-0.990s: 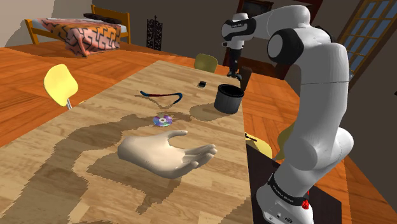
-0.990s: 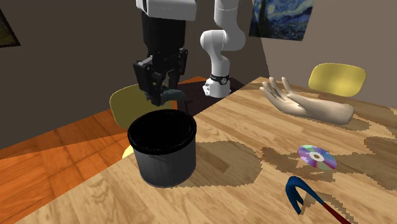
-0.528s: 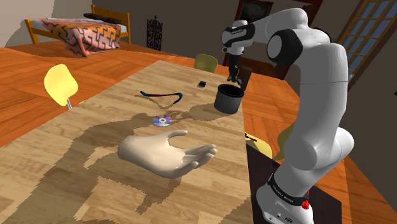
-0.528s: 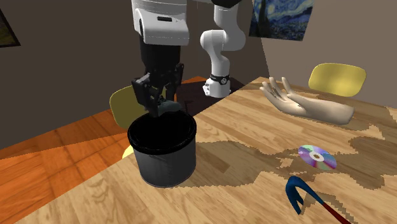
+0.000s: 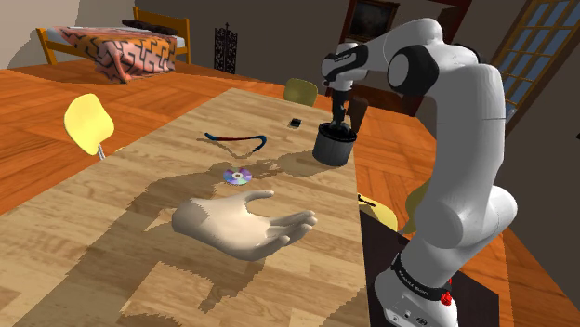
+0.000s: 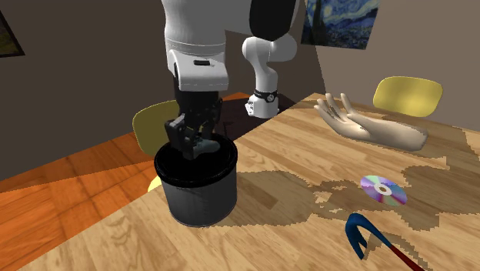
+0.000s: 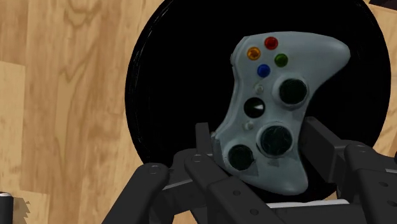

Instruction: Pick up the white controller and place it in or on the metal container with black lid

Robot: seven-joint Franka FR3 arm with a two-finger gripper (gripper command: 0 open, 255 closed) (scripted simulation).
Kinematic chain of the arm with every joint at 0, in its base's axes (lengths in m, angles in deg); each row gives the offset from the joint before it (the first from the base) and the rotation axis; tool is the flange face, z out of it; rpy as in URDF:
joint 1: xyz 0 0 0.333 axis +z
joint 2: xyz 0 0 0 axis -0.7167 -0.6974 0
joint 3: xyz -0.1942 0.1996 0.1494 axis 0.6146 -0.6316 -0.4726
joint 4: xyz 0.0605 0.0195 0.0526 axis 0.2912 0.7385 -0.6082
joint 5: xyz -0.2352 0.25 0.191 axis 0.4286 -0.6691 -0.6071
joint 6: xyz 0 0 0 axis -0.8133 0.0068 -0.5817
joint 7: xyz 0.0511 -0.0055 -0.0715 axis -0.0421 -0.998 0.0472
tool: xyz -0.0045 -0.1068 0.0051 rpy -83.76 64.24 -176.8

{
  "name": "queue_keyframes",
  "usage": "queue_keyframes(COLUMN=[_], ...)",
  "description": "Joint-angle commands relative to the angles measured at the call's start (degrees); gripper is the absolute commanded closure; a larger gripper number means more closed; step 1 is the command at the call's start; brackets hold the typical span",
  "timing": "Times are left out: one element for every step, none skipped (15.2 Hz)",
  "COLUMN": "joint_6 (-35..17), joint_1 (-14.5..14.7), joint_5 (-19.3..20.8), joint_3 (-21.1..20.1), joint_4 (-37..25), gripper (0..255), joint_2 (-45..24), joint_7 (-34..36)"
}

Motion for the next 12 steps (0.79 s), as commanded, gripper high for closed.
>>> queue_keyframes(joint_6=[-0.7, -0.7, -0.7, -0.7, -0.7, -0.7, -0.7, -0.7, -0.7, -0.7, -0.7, -0.7], joint_1=[0.1, 0.1, 0.1, 0.1, 0.1, 0.1, 0.1, 0.1, 0.1, 0.1, 0.1, 0.1], joint_5=[0.0, 0.0, 0.0, 0.0, 0.0, 0.0, 0.0, 0.0, 0.0, 0.0, 0.0, 0.0], joint_3=[-0.1, -0.1, -0.1, -0.1, -0.1, -0.1, -0.1, -0.1, -0.1, -0.1, -0.1, -0.1], joint_4=[0.4, 0.4, 0.4, 0.4, 0.4, 0.4, 0.4, 0.4, 0.4, 0.4, 0.4, 0.4], gripper=[255, 255, 255, 255, 255, 255, 255, 255, 0, 0, 0, 0], joint_2=[-0.3, -0.3, -0.3, -0.3, -0.3, -0.3, -0.3, -0.3, -0.3, -0.3, -0.3, -0.3], joint_7=[0.2, 0.2, 0.2, 0.2, 0.2, 0.2, 0.2, 0.2, 0.2, 0.2, 0.2, 0.2])
